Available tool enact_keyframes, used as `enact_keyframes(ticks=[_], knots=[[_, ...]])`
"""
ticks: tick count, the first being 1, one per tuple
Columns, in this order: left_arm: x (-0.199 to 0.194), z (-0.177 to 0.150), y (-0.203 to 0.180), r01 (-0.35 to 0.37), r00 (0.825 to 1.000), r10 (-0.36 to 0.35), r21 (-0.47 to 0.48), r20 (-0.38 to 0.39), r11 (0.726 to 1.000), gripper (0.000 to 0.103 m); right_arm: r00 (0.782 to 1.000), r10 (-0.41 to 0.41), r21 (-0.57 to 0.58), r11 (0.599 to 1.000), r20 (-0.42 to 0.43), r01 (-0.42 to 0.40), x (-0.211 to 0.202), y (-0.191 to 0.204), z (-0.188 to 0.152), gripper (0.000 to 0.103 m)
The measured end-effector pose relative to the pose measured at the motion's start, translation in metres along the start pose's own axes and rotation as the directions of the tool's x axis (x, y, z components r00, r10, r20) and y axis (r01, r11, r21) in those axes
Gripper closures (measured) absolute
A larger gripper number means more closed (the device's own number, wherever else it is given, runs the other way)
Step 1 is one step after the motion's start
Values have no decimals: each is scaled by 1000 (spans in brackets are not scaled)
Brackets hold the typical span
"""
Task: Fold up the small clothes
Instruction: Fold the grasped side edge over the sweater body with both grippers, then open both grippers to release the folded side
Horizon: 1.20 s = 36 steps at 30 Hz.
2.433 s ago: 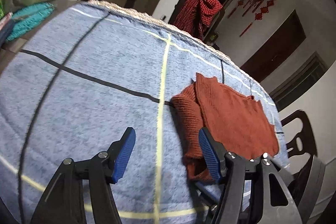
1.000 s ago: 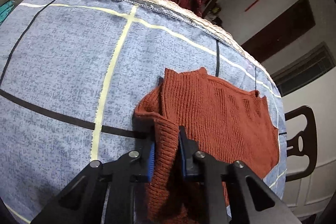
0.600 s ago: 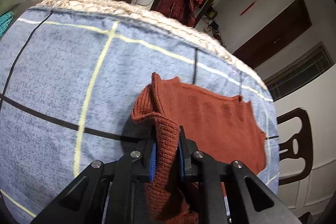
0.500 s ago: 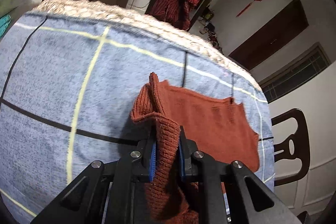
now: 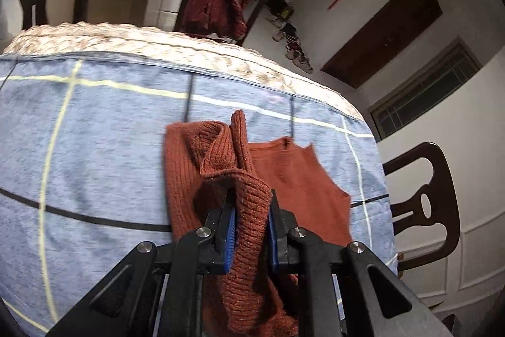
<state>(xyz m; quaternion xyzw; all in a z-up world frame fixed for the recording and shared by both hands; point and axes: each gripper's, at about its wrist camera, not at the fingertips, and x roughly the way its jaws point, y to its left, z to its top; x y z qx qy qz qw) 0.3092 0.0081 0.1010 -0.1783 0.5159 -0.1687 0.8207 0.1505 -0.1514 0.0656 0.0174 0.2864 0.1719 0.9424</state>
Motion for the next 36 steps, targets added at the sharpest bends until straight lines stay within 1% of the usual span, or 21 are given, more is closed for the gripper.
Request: enact_keyframes(ticks=[10, 14, 15, 18, 19, 22, 24, 25, 26, 27, 28, 29, 30, 32, 33, 34, 35, 36], knots=[[28, 2, -55, 39, 999, -37, 57, -39, 998, 85, 999, -40, 64, 997, 4, 40, -23, -49, -10, 94], [47, -1, -74, 44, 997, -39, 85, -64, 995, 85, 999, -36, 95, 995, -13, 37, -25, -66, -16, 94], [52, -3, -75, 37, 997, -30, 87, -76, 996, 85, 999, -25, 104, 994, -26, 28, -22, -69, -18, 94], [68, -8, -73, 27, 994, -19, 70, -111, 997, 85, 996, 45, 165, 986, -77, -32, -13, -83, -26, 94], [72, -9, -71, 24, 993, -16, 61, -118, 998, 85, 994, 63, 184, 982, -85, -47, -12, -86, -28, 94], [77, -11, -65, 18, 991, -11, 48, -136, 999, 85, 984, 152, 243, 962, -93, -126, -8, -98, -32, 94], [77, -11, -63, 28, 990, -21, 47, -136, 999, 84, 971, 221, 309, 933, -94, -182, -4, -109, -34, 92], [75, -11, -61, 37, 991, -30, 49, -134, 998, 83, 966, 240, 330, 923, -94, -197, -3, -112, -34, 89], [72, -12, -60, 39, 991, -32, 52, -129, 998, 79, 956, 278, 365, 902, -88, -229, -1, -118, -35, 82], [68, -11, -58, 36, 992, -29, 55, -122, 998, 72, 951, 299, 382, 891, -84, -246, 1, -121, -36, 77], [64, -12, -56, 36, 993, -29, 61, -110, 997, 69, 942, 326, 408, 873, -79, -268, 3, -126, -37, 64], [60, -12, -53, 40, 994, -34, 63, -100, 997, 65, 928, 365, 448, 844, -73, -296, 7, -133, -38, 52], [55, -13, -50, 50, 995, -44, 64, -87, 997, 65, 920, 387, 477, 822, -67, -311, 9, -138, -40, 50], [44, -16, -42, 65, 996, -61, 67, -61, 996, 64, 906, 420, 527, 781, -49, -334, 15, -146, -38, 50], [38, -17, -39, 57, 998, -54, 72, -44, 996, 59, 899, 436, 546, 762, -33, -349, 18, -148, -37, 50], [32, -20, -35, 44, 999, -42, 85, -25, 995, 57, 890, 455, 562, 740, -14, -369, 20, -150, -37, 50], [29, -22, -33, 34, 999, -33, 91, -8, 995, 56, 881, 473, 580, 721, -10, -380, 25, -152, -36, 49], [24, -24, -29, 27, 1000, -28, 97, 9, 995, 56, 877, 480, 592, 713, -24, -375, 31, -153, -34, 49]])
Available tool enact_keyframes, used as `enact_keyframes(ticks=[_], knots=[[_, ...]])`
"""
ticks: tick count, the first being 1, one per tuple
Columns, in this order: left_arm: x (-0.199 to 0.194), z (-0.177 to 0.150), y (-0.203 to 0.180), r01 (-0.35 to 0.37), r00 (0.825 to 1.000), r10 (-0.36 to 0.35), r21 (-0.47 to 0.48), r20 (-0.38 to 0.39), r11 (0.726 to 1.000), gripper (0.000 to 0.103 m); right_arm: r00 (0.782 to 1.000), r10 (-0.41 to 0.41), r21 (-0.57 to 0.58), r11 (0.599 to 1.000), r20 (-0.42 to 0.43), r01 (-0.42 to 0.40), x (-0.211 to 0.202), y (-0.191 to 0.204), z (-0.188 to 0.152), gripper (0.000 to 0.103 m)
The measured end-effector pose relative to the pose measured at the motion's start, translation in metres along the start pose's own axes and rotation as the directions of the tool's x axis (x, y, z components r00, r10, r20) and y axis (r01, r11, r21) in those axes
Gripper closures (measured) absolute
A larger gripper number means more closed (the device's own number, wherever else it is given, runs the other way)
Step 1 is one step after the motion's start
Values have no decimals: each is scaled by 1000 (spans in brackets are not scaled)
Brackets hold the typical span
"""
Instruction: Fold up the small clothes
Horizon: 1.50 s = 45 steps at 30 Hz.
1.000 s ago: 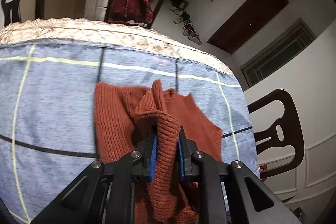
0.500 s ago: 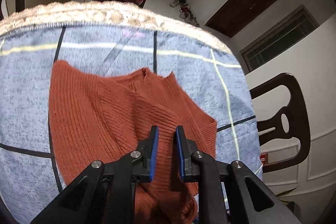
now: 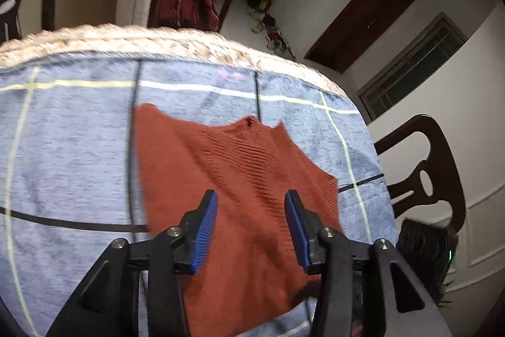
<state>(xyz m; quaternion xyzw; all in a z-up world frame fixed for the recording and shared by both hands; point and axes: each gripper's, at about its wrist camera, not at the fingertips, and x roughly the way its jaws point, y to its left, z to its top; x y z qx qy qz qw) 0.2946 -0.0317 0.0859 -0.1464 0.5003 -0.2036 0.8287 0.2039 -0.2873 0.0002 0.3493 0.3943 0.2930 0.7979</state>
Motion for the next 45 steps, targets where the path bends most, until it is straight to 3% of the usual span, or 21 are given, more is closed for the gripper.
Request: enact_keyframes(ticks=[8, 14, 15, 17, 20, 27, 32, 39, 45], knots=[[-20, -25, 37, 22, 999, -19, -63, 51, 998, 56, 997, -53, -17, 998, -55, 52, 31, 13, 20, 49], [-18, -38, 46, 45, 998, -43, -68, 35, 997, 56, 994, -94, -38, 995, -60, 92, 45, 26, 32, 50], [-18, -39, 48, 44, 999, -42, -72, 34, 996, 55, 993, -103, -43, 994, -60, 100, 48, 28, 34, 52], [-16, -39, 50, 31, 999, -29, -76, 35, 997, 53, 990, -129, -47, 991, -53, 127, 53, 31, 36, 70], [-13, -41, 52, 24, 999, -22, -83, 26, 996, 52, 989, -144, -39, 989, -41, 142, 52, 32, 38, 80], [-15, -39, 41, -30, 999, 32, -45, 43, 999, 52, 980, -185, -167, 967, 68, 194, 32, 58, 38, 84], [-12, -35, 25, 1, 999, 1, -31, 50, 1000, 47, 962, -224, -235, 938, 156, 256, 6, 72, 42, 84], [8, -37, -1, -4, 1000, 4, 19, 24, 1000, 47, 946, -267, -211, 929, 183, 303, -14, 53, 48, 84], [26, -48, -9, -54, 998, 55, 62, -15, 997, 46, 930, -349, -149, 919, 119, 364, -13, 11, 42, 84]])
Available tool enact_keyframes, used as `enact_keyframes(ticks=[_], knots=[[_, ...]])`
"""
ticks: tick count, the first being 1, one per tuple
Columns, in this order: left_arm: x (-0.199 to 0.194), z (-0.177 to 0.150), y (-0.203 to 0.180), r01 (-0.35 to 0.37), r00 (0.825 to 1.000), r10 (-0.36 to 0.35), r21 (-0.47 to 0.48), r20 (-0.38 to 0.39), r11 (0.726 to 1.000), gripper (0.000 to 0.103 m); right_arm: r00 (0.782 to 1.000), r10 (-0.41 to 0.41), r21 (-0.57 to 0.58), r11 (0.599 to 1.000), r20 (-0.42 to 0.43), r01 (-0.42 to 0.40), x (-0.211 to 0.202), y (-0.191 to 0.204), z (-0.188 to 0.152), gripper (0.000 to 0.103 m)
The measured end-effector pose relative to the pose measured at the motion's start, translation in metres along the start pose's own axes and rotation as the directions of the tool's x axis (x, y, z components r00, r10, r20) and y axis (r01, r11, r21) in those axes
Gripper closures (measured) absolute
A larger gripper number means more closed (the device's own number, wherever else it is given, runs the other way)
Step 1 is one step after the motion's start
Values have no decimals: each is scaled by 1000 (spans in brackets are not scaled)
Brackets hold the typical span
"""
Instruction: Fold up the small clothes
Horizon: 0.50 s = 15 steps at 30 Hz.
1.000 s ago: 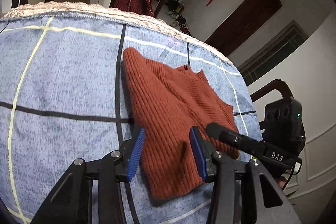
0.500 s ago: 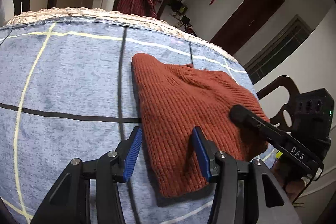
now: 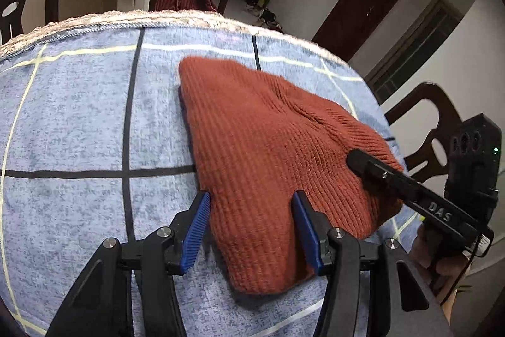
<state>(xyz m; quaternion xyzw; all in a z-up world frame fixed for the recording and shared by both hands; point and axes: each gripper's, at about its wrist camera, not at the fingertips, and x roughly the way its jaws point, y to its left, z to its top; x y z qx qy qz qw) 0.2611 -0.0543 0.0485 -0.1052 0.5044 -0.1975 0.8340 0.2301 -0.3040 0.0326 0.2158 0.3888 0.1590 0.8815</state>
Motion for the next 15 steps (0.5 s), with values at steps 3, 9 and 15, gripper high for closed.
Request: enact_keyframes(ticks=[3, 9, 15], knots=[[10, -4, -5, -21, 999, 22, 19, -30, 1000, 44, 999, -33, -7, 999, -14, 33, 8, -7, -5, 84], [11, -9, -12, -44, 999, 45, 44, -12, 998, 40, 998, -34, -17, 999, 49, 35, -7, -5, -4, 84], [21, -9, -24, -100, 995, 100, 83, 2, 992, 36, 995, -101, -26, 995, -1, 100, 5, -12, -5, 83]])
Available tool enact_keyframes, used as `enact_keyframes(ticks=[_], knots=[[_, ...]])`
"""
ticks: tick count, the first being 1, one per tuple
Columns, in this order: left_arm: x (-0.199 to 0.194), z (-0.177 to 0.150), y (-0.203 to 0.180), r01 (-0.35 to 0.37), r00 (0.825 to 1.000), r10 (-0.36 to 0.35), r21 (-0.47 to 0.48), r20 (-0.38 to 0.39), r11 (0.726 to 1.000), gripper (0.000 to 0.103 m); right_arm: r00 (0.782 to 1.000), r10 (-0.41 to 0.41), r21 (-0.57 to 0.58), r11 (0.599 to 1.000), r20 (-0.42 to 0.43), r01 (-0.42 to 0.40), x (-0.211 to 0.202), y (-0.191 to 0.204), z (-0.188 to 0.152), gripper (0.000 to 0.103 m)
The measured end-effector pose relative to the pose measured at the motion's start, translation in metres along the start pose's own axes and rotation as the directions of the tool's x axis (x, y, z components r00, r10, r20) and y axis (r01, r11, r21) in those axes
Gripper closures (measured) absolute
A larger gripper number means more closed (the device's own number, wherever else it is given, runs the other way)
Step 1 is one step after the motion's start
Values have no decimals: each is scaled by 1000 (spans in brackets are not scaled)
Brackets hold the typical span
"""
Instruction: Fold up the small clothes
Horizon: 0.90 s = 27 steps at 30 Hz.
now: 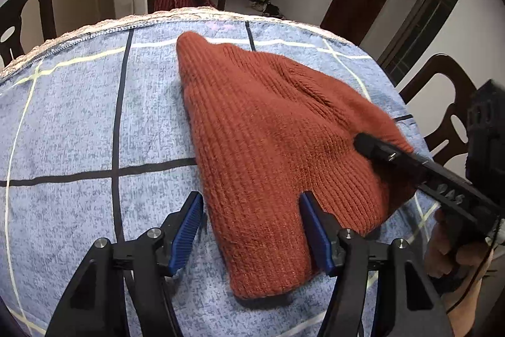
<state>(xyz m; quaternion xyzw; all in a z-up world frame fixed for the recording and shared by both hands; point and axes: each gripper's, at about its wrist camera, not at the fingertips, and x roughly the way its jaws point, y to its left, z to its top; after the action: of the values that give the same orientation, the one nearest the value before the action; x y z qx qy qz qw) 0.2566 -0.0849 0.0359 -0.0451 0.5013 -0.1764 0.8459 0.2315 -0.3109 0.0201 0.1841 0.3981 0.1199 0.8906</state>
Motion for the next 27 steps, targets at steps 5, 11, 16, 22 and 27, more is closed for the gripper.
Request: enact_keyframes(ticks=[5, 11, 16, 22, 27], knots=[[0, -1, -4, -38, 999, 37, 21, 30, 999, 32, 999, -31, -27, 999, 27, 32, -5, -2, -4, 72], [-7, -7, -15, -118, 988, 110, 70, 106, 991, 32, 983, -154, -98, 982, 101, 164, -25, 14, -4, 71], [-17, -12, -22, -188, 968, 170, 81, 184, 979, 32, 942, -266, -123, 948, 207, 294, -46, 26, -2, 71], [-18, -18, -23, -198, 963, 181, 68, 199, 978, 32, 935, -270, -266, 907, 228, 327, -35, 50, -7, 71], [-19, -23, -21, -206, 961, 188, 75, 201, 976, 32, 941, -296, -310, 890, 165, 335, -11, 48, -18, 71]])
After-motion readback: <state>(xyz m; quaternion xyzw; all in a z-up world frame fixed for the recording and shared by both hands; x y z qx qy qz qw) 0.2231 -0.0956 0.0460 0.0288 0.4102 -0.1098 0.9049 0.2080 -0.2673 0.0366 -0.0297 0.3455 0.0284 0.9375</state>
